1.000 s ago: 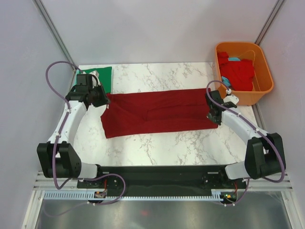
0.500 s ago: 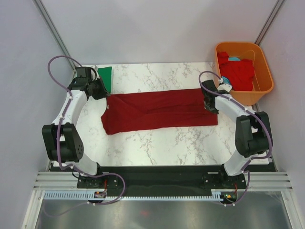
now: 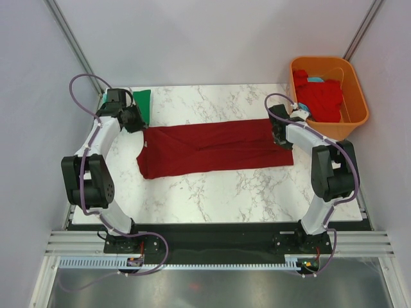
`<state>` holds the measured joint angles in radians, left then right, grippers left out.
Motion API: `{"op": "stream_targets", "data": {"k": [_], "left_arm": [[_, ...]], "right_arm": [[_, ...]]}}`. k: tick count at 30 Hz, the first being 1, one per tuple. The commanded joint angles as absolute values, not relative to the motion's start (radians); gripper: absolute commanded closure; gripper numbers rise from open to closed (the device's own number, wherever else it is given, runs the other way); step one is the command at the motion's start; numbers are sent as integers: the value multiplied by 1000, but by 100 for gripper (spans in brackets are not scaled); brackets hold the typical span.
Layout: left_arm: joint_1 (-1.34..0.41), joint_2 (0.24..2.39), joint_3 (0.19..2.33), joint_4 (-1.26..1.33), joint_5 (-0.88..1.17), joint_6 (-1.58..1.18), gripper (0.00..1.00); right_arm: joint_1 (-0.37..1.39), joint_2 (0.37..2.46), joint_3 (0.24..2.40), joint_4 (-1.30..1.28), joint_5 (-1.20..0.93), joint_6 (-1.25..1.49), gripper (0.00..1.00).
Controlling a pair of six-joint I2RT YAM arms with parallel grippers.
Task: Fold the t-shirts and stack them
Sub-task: Fold the tshirt
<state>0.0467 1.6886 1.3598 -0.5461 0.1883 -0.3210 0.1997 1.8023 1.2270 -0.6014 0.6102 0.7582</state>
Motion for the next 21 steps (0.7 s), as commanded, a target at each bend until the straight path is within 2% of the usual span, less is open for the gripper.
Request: {"op": "stream_targets", "data": {"k": [1, 9, 21], "left_arm": [[51, 1712, 1422, -489, 178, -291, 98], [52, 1727, 1427, -492, 58, -302, 98], [51, 1818, 1476, -480, 147, -290, 98]], "right_arm": [[195, 1813, 1281, -577, 664, 735, 100], [193, 1838, 1307, -563, 666, 724, 100], [195, 1901, 1353, -532, 655, 692, 100]]}}
